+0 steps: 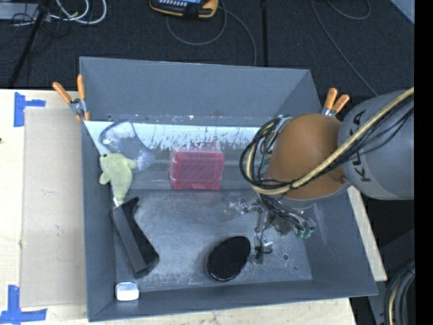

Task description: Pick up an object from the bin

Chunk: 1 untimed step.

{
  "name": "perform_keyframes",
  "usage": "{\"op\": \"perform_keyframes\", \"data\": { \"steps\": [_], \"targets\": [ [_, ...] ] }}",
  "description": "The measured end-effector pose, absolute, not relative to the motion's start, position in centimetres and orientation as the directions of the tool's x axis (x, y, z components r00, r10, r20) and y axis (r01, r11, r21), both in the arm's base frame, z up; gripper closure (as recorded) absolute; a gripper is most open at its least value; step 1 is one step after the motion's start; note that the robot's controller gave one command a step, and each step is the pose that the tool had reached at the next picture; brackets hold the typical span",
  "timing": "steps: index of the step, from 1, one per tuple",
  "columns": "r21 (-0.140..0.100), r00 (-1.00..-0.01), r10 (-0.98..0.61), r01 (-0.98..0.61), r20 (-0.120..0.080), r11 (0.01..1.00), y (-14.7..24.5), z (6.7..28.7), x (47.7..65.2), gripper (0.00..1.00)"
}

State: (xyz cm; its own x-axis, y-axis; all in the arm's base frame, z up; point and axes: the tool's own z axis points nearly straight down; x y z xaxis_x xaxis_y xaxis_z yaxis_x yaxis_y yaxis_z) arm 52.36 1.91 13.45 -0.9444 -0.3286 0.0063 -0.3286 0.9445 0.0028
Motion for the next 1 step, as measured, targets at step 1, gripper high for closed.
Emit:
{"op": "perform_keyframes", "data": {
  "steps": [1],
  "targets": [
    [0.003,-0.928,-0.372,-0.372,0.004,0.928,2.86,14.28,47.76,0.00]
  ]
}}
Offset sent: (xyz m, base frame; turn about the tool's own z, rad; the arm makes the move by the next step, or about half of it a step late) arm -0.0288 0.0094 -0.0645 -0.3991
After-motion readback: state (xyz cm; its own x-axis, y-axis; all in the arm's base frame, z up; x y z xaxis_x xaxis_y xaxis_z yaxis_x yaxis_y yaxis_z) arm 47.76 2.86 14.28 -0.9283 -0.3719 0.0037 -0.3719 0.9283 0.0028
